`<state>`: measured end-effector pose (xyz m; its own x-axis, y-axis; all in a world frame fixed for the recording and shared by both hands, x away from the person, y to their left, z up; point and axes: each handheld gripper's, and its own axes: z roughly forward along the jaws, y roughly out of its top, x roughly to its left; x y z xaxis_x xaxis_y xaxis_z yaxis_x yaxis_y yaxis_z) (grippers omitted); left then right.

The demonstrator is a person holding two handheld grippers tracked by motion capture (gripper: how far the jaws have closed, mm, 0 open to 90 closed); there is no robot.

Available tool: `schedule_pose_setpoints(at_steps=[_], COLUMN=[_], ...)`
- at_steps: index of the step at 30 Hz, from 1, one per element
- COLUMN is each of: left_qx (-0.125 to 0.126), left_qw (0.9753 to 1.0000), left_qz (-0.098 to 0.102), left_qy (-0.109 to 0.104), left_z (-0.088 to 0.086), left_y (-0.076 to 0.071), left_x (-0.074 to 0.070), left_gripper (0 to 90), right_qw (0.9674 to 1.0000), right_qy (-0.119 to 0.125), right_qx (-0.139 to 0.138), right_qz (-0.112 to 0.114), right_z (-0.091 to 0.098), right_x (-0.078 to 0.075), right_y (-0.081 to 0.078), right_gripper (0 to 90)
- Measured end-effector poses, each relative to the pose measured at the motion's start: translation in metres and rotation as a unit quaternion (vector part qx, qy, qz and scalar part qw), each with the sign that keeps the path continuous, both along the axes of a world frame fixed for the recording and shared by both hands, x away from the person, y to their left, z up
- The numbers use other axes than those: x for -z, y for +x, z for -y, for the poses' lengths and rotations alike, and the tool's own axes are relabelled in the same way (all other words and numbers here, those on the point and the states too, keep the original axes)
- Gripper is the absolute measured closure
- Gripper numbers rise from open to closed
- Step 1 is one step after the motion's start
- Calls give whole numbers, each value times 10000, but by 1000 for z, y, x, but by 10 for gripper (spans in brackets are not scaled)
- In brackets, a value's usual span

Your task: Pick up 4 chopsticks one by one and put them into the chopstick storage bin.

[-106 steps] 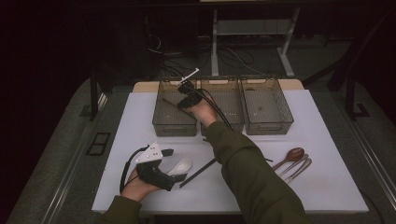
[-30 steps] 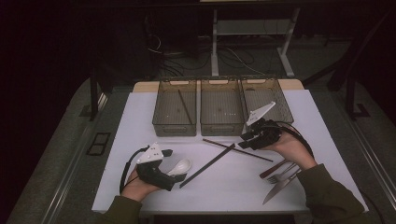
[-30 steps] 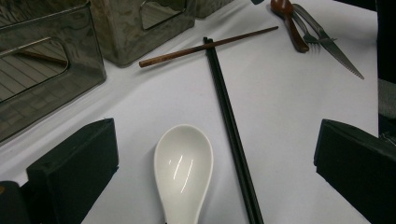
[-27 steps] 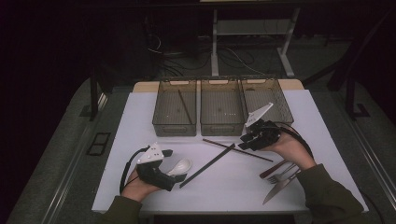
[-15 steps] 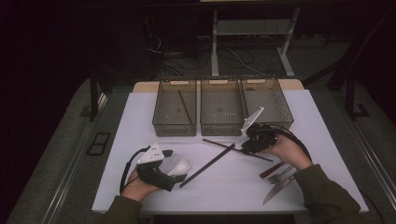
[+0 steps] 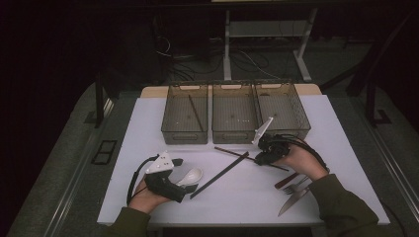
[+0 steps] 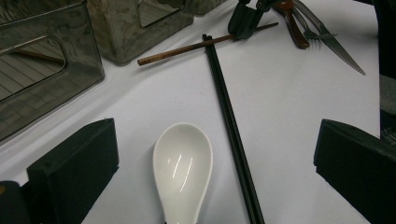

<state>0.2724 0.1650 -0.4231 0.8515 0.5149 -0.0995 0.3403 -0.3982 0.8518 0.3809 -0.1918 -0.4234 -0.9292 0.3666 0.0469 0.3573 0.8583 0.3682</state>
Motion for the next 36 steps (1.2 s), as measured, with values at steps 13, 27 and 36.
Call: schedule_pose_setpoints(at_steps=[13, 27, 36], left_qx=[5, -5, -7], left_qw=[10000, 10000, 10000], left_qz=[10, 15, 12], left_qy=[16, 0, -3], left_z=[0, 0, 0], left_y=[0, 0, 0], left_x=[0, -1, -1], left_gripper=[0, 0, 0], right_qw=[9998, 9999, 9995], right_qy=[-103, 76, 280], right_qx=[-133, -123, -141], right_qz=[106, -10, -7], right_z=[-3, 1, 3], right_x=[1, -1, -9], right_y=[-1, 0, -1], right_gripper=[838, 846, 846])
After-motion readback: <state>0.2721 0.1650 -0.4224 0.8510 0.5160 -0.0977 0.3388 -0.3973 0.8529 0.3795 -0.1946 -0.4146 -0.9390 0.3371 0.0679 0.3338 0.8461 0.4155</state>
